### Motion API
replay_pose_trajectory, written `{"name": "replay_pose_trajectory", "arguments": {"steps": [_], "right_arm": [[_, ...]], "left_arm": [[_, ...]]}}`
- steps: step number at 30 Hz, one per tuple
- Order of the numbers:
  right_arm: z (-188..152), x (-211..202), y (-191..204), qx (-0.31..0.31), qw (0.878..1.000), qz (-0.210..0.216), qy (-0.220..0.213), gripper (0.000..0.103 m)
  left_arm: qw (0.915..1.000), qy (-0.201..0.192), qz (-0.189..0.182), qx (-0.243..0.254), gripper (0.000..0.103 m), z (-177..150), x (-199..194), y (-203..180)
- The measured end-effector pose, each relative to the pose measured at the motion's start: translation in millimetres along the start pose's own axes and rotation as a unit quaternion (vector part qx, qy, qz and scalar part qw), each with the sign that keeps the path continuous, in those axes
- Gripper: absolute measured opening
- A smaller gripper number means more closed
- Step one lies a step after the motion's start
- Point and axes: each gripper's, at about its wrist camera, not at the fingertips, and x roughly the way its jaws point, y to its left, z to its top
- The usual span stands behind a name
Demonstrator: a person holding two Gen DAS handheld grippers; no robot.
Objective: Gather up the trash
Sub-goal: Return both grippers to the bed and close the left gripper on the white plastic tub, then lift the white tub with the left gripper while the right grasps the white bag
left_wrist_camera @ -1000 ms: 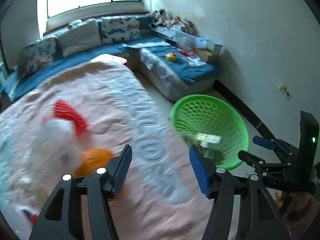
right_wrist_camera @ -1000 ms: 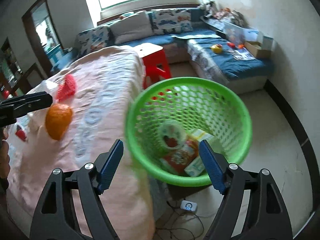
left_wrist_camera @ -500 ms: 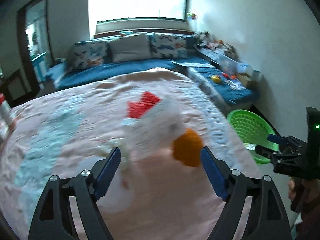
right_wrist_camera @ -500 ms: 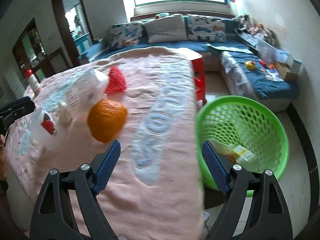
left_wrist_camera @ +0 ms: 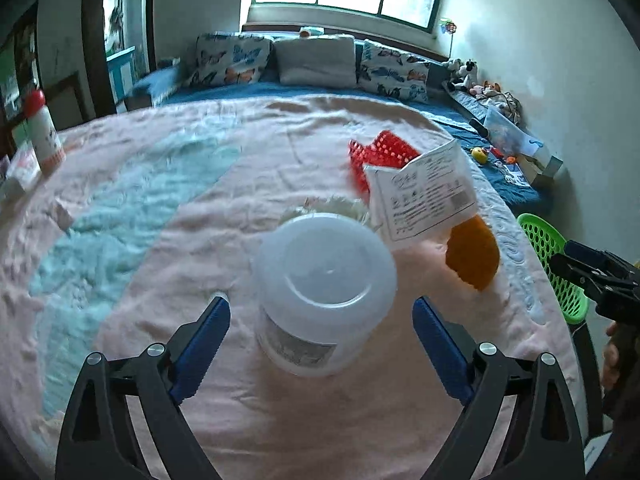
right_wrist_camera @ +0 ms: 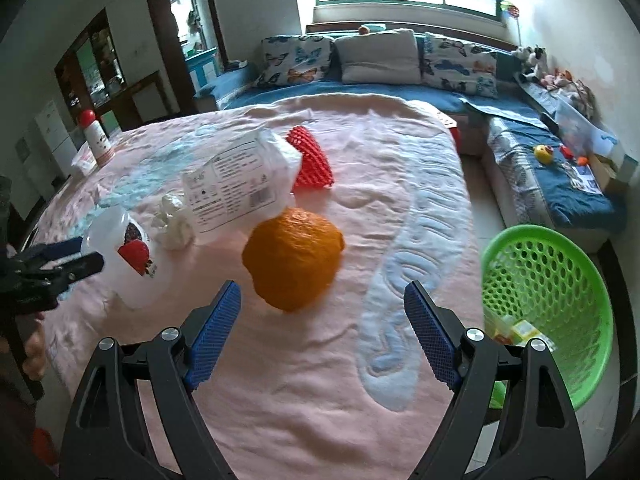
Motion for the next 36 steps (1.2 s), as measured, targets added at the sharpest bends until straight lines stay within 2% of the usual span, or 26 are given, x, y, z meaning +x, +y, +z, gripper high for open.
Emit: {"name": "replay_pose_trajectory", "arguments": {"steps": [8, 17, 24, 28, 36], "right_arm": [[6.5, 16.0, 13.7, -0.010, 1.000, 0.012, 0.010, 0.083], [11.3, 29.5, 24.2, -0.019, 0.999, 0.024, 0.018, 0.083], [12.1, 35.8, 27.1, -0.021, 0.999, 0.025, 0.024, 0.083], [13.3, 37.2, 26.7, -0.021, 0.999, 0.025, 0.026, 0.083], [15.2, 41.8, 28.0, -0.024, 0.999, 0.024, 0.031, 0.083]], "left_arm": [[0.9995, 0.020, -0.010, -0.024, 0.090, -5.3, 25.5, 4.6], [0.9992, 0.027, -0.003, -0.028, 0.089, -7.7, 40.6, 2.6], [0.9991, 0.022, 0.005, -0.035, 0.089, -7.4, 45.7, 2.7], [0.9991, 0.020, 0.003, -0.037, 0.082, -7.3, 48.5, 3.2], [0.9994, 0.011, 0.001, -0.033, 0.081, -7.8, 48.1, 3.5]]}}
